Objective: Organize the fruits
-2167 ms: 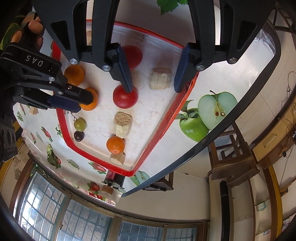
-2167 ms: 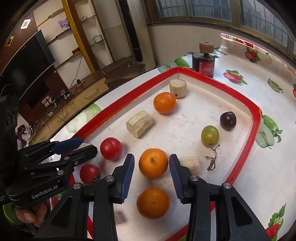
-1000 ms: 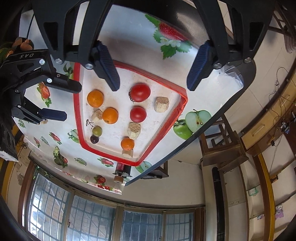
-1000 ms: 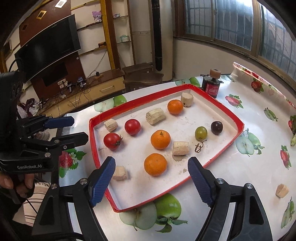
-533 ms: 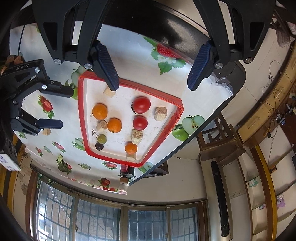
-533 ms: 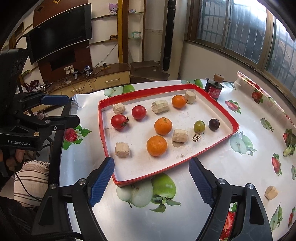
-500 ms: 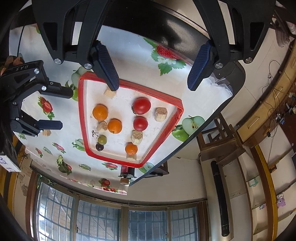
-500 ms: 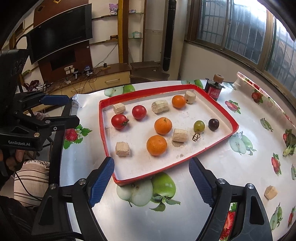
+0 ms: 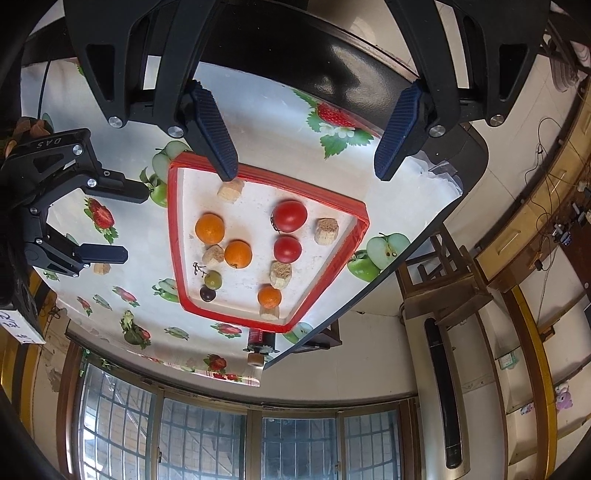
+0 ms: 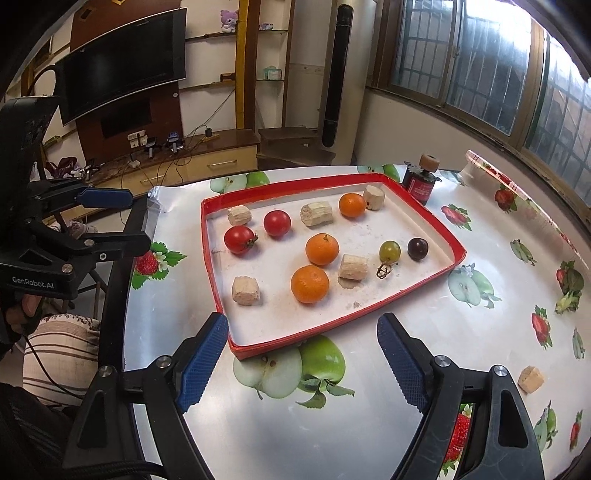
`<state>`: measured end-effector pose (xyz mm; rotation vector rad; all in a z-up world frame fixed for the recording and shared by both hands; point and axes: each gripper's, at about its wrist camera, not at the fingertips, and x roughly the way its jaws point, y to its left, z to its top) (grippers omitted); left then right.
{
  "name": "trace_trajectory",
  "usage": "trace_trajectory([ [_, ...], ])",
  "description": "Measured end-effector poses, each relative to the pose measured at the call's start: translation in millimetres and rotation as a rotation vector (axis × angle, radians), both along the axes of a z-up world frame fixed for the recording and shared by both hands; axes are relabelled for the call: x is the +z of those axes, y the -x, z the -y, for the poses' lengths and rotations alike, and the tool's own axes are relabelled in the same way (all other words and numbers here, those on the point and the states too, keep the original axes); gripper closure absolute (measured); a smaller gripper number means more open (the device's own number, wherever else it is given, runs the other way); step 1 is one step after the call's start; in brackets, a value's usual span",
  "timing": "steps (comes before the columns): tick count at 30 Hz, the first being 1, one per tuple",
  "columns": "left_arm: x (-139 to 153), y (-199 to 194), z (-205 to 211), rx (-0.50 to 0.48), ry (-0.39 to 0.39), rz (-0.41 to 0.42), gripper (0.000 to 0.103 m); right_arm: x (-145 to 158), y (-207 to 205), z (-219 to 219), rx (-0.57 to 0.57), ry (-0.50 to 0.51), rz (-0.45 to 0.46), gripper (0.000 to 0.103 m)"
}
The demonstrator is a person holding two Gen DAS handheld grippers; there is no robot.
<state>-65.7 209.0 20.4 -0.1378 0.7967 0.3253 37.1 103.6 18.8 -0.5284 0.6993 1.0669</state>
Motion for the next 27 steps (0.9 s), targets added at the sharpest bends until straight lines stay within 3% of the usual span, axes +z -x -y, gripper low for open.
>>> trace_trajectory([
  [5,2.8,2.7,-1.6,0.0,0.006,0.011,0.026,0.5,0.8,-0.2,-0.001,-0.002,0.002,0.019],
  [11,3.9,3.0,1.2,0.011,-0.039,0.017,0.026,0.5,1.2,-0.6,0.0,-0.002,0.001,0.019],
  [27,5.9,2.9,-2.6,0.01,-0.021,0.02,0.026,-0.1,2.8,-7.1,0.013,0.003,-0.001,0.019],
])
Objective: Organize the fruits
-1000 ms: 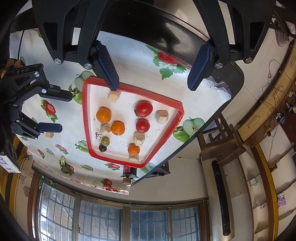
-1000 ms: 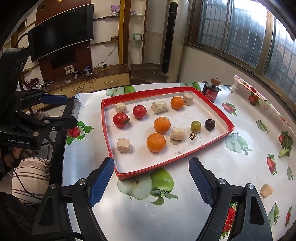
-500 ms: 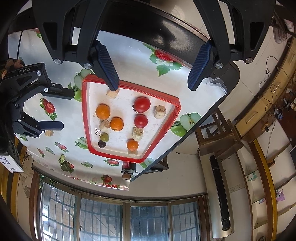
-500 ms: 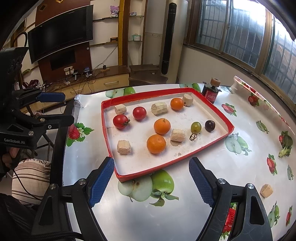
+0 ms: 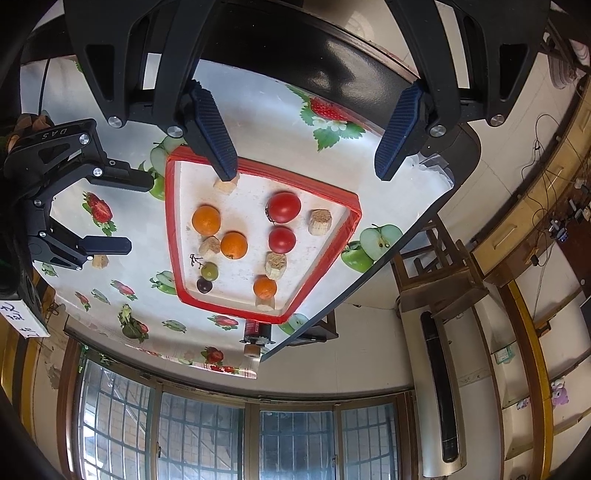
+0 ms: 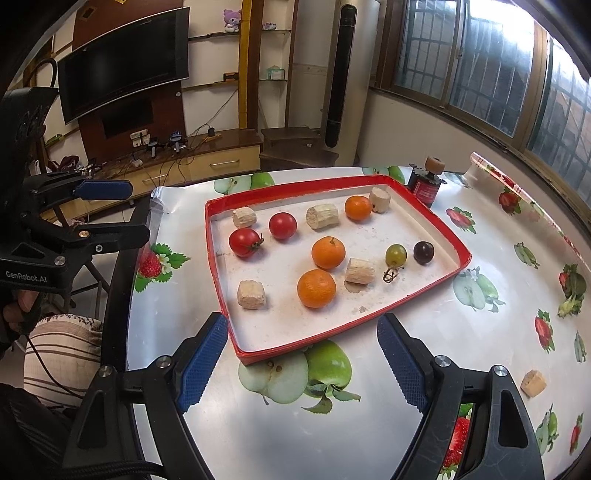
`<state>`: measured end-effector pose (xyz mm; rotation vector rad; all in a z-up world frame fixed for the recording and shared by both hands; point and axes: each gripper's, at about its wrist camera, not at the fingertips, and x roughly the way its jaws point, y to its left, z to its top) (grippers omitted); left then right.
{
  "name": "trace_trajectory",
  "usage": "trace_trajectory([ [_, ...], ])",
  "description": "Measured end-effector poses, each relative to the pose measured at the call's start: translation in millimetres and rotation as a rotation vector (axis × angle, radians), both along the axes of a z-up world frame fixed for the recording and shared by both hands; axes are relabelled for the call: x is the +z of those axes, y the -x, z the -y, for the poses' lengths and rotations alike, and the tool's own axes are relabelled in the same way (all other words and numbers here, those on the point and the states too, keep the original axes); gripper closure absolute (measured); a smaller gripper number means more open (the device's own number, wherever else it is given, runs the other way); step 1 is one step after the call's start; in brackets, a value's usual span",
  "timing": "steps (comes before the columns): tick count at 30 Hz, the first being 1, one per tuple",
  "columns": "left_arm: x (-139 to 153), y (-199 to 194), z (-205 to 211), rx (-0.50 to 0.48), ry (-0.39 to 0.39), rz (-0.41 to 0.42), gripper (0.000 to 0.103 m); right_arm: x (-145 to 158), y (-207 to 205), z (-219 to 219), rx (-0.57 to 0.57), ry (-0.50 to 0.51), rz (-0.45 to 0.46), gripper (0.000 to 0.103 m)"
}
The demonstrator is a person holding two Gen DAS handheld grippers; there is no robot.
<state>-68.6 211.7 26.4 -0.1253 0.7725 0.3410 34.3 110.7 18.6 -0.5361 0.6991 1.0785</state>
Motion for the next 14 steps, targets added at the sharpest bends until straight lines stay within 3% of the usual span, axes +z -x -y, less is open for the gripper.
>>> trace_trajectory([
  [14,-8.2,-7.7,0.7,0.011,0.013,-0.055,0.026,-7.1,-0.7,-2.6,0.002,0.013,-0.017,0.019],
])
